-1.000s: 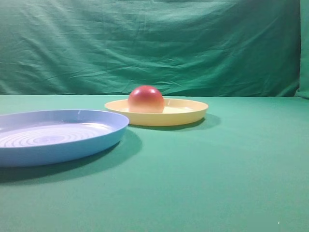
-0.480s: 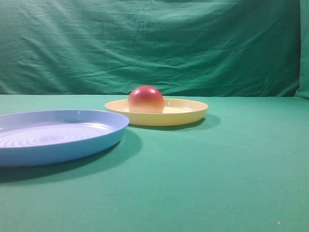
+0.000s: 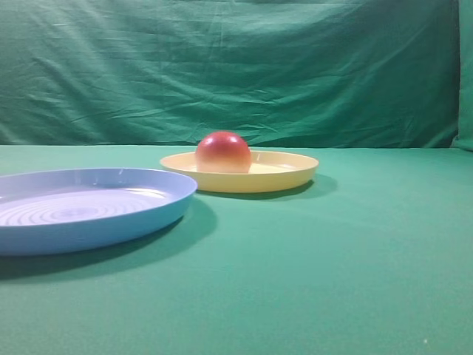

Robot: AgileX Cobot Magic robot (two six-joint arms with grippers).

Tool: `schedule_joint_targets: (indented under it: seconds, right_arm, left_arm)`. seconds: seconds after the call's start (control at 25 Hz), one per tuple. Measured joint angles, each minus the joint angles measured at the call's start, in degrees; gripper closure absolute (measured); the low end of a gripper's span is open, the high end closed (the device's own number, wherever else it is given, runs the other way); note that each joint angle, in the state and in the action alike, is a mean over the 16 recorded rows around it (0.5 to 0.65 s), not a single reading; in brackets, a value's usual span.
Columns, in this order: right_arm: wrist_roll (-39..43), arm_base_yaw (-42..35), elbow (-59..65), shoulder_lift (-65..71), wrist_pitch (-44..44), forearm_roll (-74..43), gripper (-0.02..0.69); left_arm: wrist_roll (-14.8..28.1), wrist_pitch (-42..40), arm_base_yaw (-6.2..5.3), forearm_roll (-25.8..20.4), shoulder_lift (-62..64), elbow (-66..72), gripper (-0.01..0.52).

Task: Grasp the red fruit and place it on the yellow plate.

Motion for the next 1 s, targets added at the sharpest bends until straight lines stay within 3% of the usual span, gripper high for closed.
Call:
schedule_joint_targets:
  seconds: [0.48,1.0]
  right_arm:
    - [0.9,-3.4,9.5,-6.1,-4.1,-2.2,0.665]
    - [3.2,-20.8,20.3,-17.4,-7.3,-3.2,0.665]
  left_arm:
    - [0.0,0.0,0.00,0.0,0.0,0.0,0.357]
    - [0.0,0.0,0.00,0.0,0.0,0.0,0.357]
